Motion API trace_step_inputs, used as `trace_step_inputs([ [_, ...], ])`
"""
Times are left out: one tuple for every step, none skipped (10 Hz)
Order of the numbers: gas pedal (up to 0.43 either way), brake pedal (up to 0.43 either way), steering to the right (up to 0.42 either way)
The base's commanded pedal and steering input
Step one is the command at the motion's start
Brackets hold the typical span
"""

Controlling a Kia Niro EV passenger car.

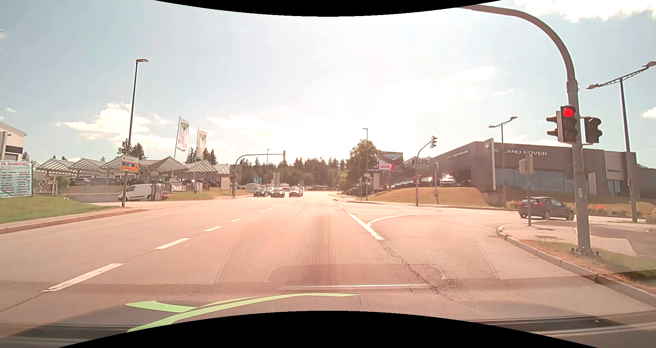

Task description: Follow the waypoints while adhering to traffic rules and regulations

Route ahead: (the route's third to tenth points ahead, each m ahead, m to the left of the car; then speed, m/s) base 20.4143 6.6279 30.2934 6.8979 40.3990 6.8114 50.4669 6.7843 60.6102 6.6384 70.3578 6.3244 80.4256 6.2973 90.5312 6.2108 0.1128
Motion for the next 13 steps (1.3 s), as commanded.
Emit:
trace_step_inputs([
  [0.000, 0.049, 0.000],
  [0.000, 0.055, 0.000],
  [0.000, 0.061, 0.000],
  [0.000, 0.061, 0.001],
  [0.000, 0.061, 0.001],
  [0.000, 0.061, 0.001],
  [0.000, 0.061, 0.001],
  [0.000, 0.061, 0.001],
  [0.000, 0.061, 0.001],
  [0.000, 0.061, 0.001],
  [0.000, 0.061, 0.001],
  [0.000, 0.061, 0.001],
  [0.000, 0.061, 0.002],
])
